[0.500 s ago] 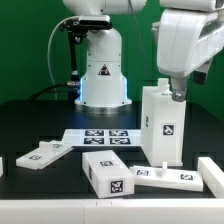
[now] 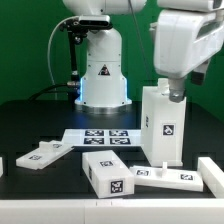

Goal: Assemble cabinet

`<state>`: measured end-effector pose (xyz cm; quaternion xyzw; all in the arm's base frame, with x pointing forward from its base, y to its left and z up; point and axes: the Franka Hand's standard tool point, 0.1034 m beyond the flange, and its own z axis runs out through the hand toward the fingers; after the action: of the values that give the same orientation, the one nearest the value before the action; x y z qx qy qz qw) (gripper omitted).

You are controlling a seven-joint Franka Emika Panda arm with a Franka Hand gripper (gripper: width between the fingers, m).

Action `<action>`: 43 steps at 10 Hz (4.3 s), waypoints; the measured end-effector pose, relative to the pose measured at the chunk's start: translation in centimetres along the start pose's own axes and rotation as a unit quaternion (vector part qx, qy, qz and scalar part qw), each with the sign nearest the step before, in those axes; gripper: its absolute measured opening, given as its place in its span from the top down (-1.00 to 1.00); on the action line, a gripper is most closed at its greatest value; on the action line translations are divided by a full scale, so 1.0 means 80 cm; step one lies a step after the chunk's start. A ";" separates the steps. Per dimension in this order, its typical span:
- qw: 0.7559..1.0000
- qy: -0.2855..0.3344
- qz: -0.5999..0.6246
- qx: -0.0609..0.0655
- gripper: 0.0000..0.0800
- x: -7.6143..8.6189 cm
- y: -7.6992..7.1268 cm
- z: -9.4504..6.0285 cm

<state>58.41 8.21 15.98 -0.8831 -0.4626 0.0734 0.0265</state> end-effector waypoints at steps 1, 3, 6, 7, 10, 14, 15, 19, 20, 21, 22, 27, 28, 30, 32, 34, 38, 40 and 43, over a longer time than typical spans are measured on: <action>1.000 0.000 0.016 -0.002 -0.99 -0.015 0.015 0.000; 1.000 0.018 0.003 -0.018 -0.99 -0.039 0.039 0.016; 1.000 0.021 0.008 -0.008 -0.99 -0.050 0.046 0.020; 0.999 0.028 0.023 -0.011 -0.99 -0.056 0.053 0.023; 0.982 0.082 0.166 -0.027 -0.99 -0.079 0.064 0.071; 0.982 0.083 0.168 -0.026 -0.99 -0.079 0.064 0.078; 0.980 0.086 0.178 -0.028 -0.99 -0.080 0.065 0.079; 0.946 0.136 0.289 -0.057 -0.99 -0.098 0.060 0.128; 0.946 0.135 0.288 -0.055 -0.99 -0.095 0.060 0.125; 0.947 0.135 0.287 -0.055 -0.99 -0.094 0.059 0.124; 0.947 0.134 0.288 -0.055 -0.99 -0.095 0.059 0.126; 0.944 0.116 0.306 -0.043 -0.99 -0.119 0.072 0.172; 0.943 0.114 0.308 -0.042 -0.99 -0.124 0.072 0.183; 0.943 0.117 0.308 -0.045 -0.99 -0.122 0.073 0.185; 0.943 0.117 0.308 -0.045 -0.38 -0.123 0.072 0.186; 0.943 0.117 0.308 -0.045 -0.39 -0.123 0.072 0.186; 0.930 0.111 0.349 -0.033 -0.39 -0.158 0.049 0.166; 0.927 0.108 0.358 -0.031 -0.39 -0.174 0.024 0.156; 0.927 0.108 0.357 -0.031 -0.39 -0.175 0.023 0.158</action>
Offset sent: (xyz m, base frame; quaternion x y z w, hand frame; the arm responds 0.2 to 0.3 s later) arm -0.0023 -0.0656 -0.0194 0.0951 0.0468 -0.1763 0.9786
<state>50.15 -4.60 4.75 -0.9929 -0.1127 -0.0318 0.0209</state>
